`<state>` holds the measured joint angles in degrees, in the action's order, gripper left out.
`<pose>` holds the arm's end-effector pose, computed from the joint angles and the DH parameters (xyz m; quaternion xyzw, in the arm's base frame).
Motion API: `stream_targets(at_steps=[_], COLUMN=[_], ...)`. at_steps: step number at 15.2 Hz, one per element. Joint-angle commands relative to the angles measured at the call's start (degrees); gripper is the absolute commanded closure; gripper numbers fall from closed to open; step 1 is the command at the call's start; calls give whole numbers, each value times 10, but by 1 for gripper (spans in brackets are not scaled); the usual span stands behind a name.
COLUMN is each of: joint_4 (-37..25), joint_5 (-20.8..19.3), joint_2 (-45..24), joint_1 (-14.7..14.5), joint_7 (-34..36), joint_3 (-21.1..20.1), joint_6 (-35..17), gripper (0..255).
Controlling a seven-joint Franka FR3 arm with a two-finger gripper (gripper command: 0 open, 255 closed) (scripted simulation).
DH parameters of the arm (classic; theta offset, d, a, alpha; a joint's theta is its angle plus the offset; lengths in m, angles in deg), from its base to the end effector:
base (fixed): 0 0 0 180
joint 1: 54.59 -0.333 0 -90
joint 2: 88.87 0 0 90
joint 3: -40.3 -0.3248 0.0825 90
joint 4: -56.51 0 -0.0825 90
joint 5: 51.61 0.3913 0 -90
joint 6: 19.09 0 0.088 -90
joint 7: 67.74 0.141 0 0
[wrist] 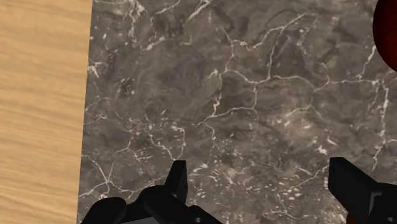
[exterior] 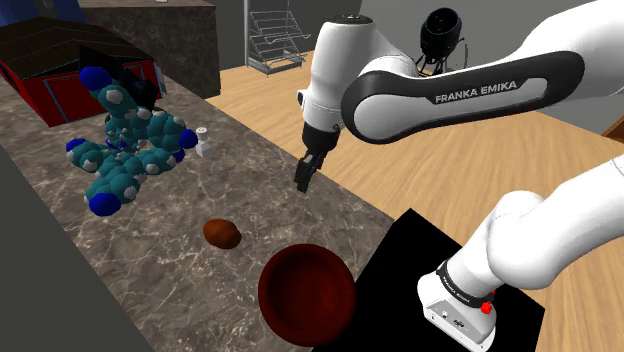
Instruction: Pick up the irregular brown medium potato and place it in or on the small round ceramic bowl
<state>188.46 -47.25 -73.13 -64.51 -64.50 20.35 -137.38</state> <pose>0.4062 0.2436 0.4233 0.9781 0.2076 0.0142 0.0091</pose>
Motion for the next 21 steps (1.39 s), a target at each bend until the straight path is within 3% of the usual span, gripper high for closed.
stream_targets(at_steps=[1,9,16,21], joint_4=[-18,-123,-248,-256], joint_5=[-13,-112,-222,-245], joint_2=[-35,-192,-336,-369], joint_1=[-6,-34,-96,-108], joint_7=[17,99,167,180], joint_3=[-18,-73,-82,-73], joint_6=[-22,-76,-82,-103], gripper=[0,0,0,0])
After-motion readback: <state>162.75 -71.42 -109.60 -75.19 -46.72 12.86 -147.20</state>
